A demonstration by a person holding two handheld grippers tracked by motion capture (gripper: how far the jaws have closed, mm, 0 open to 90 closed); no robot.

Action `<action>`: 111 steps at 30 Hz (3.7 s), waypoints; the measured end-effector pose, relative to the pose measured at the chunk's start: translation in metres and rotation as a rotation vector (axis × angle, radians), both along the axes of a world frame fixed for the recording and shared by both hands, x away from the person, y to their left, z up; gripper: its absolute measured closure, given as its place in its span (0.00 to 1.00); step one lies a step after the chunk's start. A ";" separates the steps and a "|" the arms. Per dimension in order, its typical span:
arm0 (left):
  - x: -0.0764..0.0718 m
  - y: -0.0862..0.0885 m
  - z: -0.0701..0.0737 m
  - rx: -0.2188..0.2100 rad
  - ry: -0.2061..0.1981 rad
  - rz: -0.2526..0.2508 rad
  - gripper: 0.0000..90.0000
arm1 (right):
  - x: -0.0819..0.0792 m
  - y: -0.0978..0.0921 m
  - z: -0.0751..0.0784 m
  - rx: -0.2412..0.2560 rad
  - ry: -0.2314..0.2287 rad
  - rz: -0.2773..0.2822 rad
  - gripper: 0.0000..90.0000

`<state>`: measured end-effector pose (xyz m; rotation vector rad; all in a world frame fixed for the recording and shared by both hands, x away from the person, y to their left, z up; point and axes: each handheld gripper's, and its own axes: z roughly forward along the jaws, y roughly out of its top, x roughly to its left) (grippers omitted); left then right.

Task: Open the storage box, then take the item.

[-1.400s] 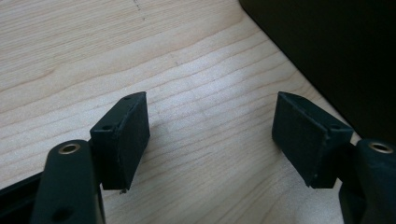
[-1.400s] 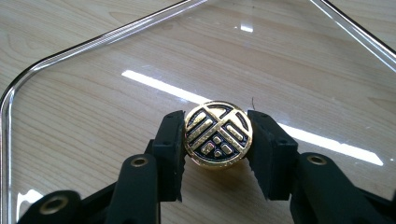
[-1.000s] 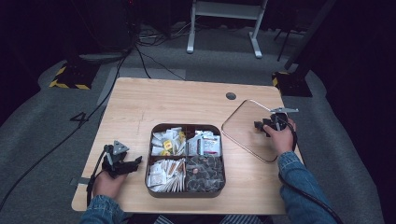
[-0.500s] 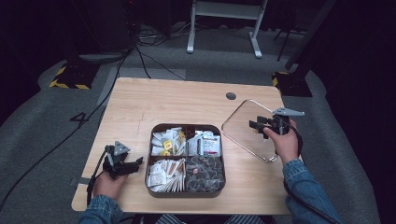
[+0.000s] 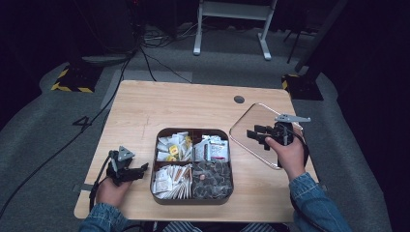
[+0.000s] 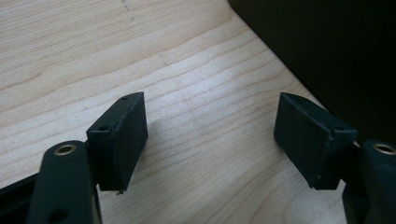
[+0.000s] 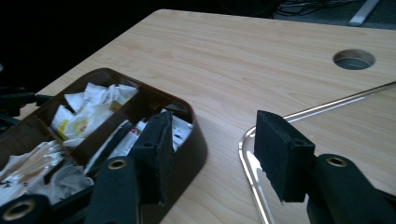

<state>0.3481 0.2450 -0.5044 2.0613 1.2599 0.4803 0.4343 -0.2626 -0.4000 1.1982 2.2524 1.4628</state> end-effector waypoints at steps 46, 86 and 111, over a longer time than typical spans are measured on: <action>-0.001 0.000 -0.001 0.002 0.002 -0.023 0.24 | 0.000 0.124 -0.032 -0.095 0.241 0.177 0.58; -0.002 0.000 -0.001 0.000 0.004 -0.022 0.24 | -0.005 0.160 -0.046 -0.203 0.255 0.266 0.98; -0.002 0.000 -0.001 0.001 0.003 -0.021 0.24 | -0.011 0.129 -0.012 -0.105 0.189 0.226 0.99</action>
